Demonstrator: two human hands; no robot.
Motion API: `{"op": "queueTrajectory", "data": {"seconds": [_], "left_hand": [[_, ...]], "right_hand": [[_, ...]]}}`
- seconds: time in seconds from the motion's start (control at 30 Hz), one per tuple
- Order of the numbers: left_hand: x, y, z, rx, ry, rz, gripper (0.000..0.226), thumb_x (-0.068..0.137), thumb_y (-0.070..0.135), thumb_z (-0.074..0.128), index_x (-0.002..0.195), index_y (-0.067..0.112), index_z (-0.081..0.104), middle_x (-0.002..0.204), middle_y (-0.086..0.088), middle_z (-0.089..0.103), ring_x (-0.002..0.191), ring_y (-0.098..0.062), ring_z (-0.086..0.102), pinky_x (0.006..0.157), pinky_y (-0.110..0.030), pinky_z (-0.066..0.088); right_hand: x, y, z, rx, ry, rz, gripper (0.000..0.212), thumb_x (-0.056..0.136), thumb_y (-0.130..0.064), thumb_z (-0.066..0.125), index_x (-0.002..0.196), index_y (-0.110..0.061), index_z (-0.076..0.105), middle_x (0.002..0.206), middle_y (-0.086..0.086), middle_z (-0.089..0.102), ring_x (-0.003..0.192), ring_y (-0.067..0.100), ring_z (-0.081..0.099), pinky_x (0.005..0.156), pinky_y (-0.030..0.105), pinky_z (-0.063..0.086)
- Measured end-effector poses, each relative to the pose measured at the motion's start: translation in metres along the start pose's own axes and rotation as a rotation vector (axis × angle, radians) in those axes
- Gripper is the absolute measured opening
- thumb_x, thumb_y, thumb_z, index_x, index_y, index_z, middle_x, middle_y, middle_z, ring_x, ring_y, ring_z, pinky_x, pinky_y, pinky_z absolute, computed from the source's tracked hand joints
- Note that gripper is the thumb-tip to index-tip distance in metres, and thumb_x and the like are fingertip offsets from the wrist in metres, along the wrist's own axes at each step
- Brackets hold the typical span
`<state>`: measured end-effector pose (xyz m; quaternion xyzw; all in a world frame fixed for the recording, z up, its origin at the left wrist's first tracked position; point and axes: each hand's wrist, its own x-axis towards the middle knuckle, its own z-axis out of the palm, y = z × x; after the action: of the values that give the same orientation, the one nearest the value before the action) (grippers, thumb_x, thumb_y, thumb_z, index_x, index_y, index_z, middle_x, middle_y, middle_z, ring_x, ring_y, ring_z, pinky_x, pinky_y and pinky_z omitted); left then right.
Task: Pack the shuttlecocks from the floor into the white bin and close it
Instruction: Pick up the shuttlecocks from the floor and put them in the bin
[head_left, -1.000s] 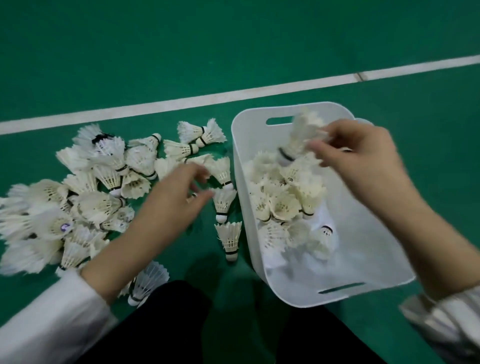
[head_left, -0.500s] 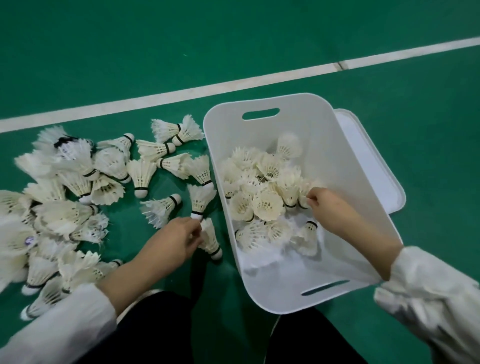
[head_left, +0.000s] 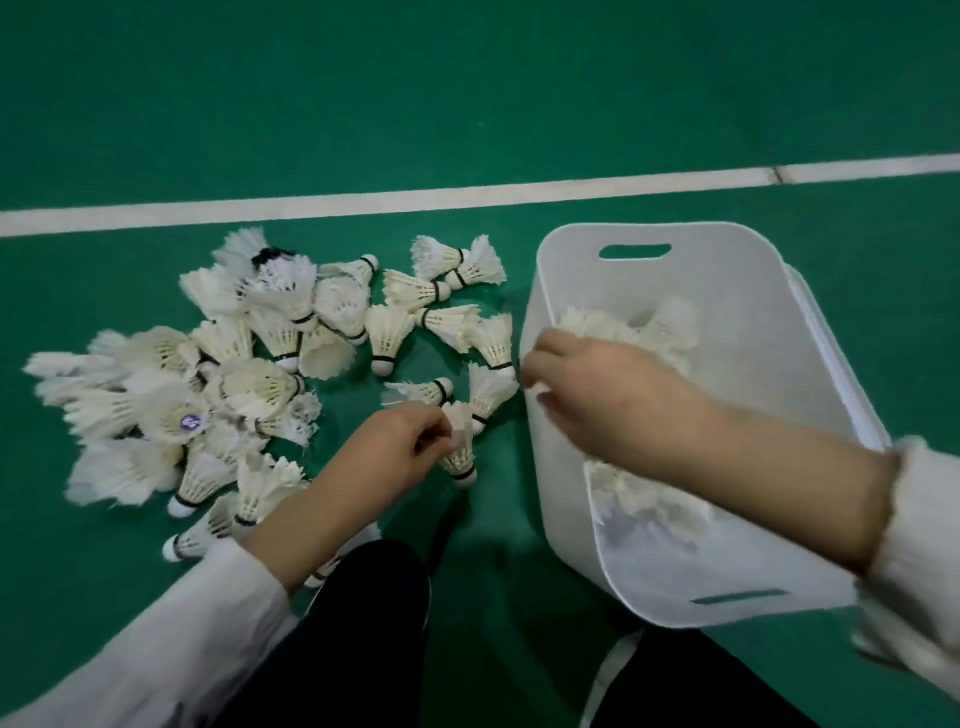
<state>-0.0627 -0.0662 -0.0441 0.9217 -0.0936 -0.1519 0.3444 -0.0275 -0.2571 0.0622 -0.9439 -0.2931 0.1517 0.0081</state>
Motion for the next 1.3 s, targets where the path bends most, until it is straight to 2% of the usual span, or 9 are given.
{"op": "queueTrajectory", "data": {"seconds": [0.13,0.4,0.57,0.7,0.87,1.03,1.13,1.23,1.3], "left_hand": [[-0.01,-0.023,-0.012,-0.062,0.15,0.015,0.005,0.082,0.015,0.066,0.08,0.012,0.063,0.075,0.005,0.056,0.07,-0.006,0.052,0.063,-0.012,0.036],[-0.029,-0.061,-0.026,-0.1,0.225,0.055,0.007,0.079,0.015,0.062,0.082,0.009,0.064,0.077,-0.003,0.056,0.072,-0.004,0.046,0.065,-0.011,0.035],[-0.043,-0.082,-0.058,-0.204,0.331,-0.109,0.019,0.088,0.024,0.06,0.107,0.021,0.059,0.099,0.015,0.055,0.086,0.004,0.056,0.075,-0.006,0.043],[-0.041,-0.115,-0.077,-0.044,0.472,-0.28,0.023,0.09,0.03,0.057,0.109,0.017,0.06,0.107,0.006,0.059,0.095,-0.007,0.055,0.076,-0.012,0.042],[-0.024,-0.137,-0.062,0.187,0.287,-0.378,0.041,0.089,0.044,0.052,0.118,0.015,0.056,0.119,0.0,0.057,0.113,-0.017,0.049,0.09,-0.028,0.038],[-0.019,-0.141,-0.052,0.275,0.272,-0.345,0.028,0.094,0.037,0.044,0.096,0.016,0.063,0.094,0.001,0.062,0.088,-0.018,0.057,0.067,-0.03,0.043],[-0.023,-0.136,-0.057,0.09,0.364,-0.362,0.024,0.094,0.024,0.045,0.093,0.01,0.065,0.089,-0.003,0.066,0.082,-0.018,0.06,0.07,-0.03,0.045],[-0.032,-0.125,-0.077,-0.091,0.48,-0.373,0.014,0.093,0.02,0.05,0.091,0.016,0.063,0.089,0.003,0.066,0.079,-0.009,0.059,0.063,-0.011,0.04],[-0.04,-0.119,-0.095,-0.2,0.53,-0.369,0.011,0.093,0.021,0.048,0.084,0.025,0.054,0.086,0.006,0.062,0.078,-0.015,0.063,0.056,-0.018,0.042]], "right_hand": [[0.04,-0.049,0.034,0.135,-0.064,-0.187,0.035,0.087,-0.007,0.048,0.121,-0.013,0.044,0.12,0.006,0.044,0.103,0.028,0.054,0.077,0.04,0.047],[0.096,-0.092,0.085,0.454,-0.121,-0.017,0.015,0.086,-0.017,0.056,0.095,-0.005,0.057,0.102,0.013,0.057,0.098,0.03,0.053,0.079,0.036,0.037],[0.112,-0.106,0.1,0.56,-0.015,0.044,0.003,0.083,-0.008,0.058,0.084,-0.006,0.058,0.091,0.01,0.056,0.087,0.027,0.054,0.074,0.034,0.039],[0.125,-0.107,0.108,0.577,0.06,0.097,0.011,0.085,-0.002,0.053,0.09,-0.002,0.064,0.091,0.011,0.058,0.086,0.026,0.054,0.072,0.029,0.036],[0.13,-0.114,0.124,0.53,-0.026,0.103,0.026,0.089,-0.001,0.048,0.105,-0.004,0.069,0.103,0.014,0.063,0.1,0.029,0.055,0.088,0.038,0.043],[0.136,-0.115,0.124,0.529,-0.059,0.13,0.027,0.09,-0.003,0.048,0.108,-0.007,0.069,0.107,0.011,0.065,0.104,0.027,0.056,0.093,0.034,0.042],[0.135,-0.111,0.122,0.559,-0.05,0.179,0.026,0.09,-0.006,0.051,0.109,-0.008,0.069,0.109,0.009,0.066,0.103,0.025,0.058,0.092,0.026,0.038],[0.133,-0.111,0.122,0.578,-0.058,0.217,0.025,0.09,-0.006,0.052,0.108,-0.009,0.069,0.11,0.007,0.066,0.104,0.024,0.058,0.093,0.027,0.039],[0.133,-0.111,0.123,0.588,-0.061,0.225,0.025,0.09,-0.006,0.053,0.108,-0.009,0.069,0.11,0.007,0.065,0.105,0.024,0.057,0.094,0.026,0.038]]}}
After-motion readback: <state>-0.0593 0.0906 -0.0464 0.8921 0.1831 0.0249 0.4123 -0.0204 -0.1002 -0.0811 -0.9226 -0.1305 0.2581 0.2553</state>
